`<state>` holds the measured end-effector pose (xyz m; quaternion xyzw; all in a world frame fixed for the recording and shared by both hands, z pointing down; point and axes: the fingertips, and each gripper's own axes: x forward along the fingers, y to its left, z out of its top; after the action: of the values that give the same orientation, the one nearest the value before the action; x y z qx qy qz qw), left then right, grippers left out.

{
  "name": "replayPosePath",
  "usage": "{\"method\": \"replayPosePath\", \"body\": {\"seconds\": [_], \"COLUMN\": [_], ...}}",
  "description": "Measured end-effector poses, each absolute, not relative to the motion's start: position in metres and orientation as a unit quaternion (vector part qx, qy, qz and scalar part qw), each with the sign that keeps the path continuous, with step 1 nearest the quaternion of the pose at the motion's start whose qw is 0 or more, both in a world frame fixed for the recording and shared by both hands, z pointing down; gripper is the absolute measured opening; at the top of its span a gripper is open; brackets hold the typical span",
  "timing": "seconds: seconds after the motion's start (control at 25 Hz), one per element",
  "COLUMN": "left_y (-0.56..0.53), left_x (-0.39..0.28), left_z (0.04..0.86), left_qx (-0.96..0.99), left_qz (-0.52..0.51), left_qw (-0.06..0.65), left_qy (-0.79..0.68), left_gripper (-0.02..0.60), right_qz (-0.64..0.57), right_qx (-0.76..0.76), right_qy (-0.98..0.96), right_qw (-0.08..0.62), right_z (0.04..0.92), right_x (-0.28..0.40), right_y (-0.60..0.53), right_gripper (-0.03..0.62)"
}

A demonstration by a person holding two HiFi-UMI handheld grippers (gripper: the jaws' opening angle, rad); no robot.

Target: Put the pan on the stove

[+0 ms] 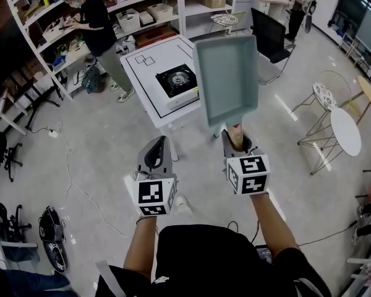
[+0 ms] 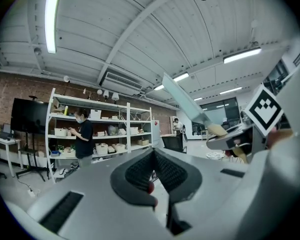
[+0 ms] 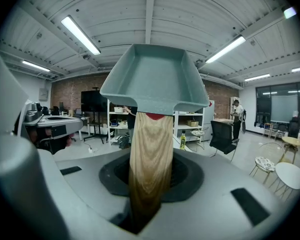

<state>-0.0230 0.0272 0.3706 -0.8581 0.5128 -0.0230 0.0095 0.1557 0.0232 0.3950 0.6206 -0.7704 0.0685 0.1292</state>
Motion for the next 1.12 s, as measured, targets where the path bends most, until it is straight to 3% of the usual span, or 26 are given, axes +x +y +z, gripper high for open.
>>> {"method": "replayPosePath", "body": {"seconds": [1.12], "left_y": [-0.159], "left_x": [-0.083], "left_z": [0.378], "left_qx": [-0.891], "left_qz": [-0.001], "left_qw": [-0.038], "left_qy": [0.453], "left_gripper": [0.008], "right_qz": [0.091], "right_qx": [0.65], "right_qy": [-0.736], "right_qw": [0.164], "right_z": [0.402], "right_x": [0.091], "right_y": [-0.155], "right_gripper": [0.077]}}
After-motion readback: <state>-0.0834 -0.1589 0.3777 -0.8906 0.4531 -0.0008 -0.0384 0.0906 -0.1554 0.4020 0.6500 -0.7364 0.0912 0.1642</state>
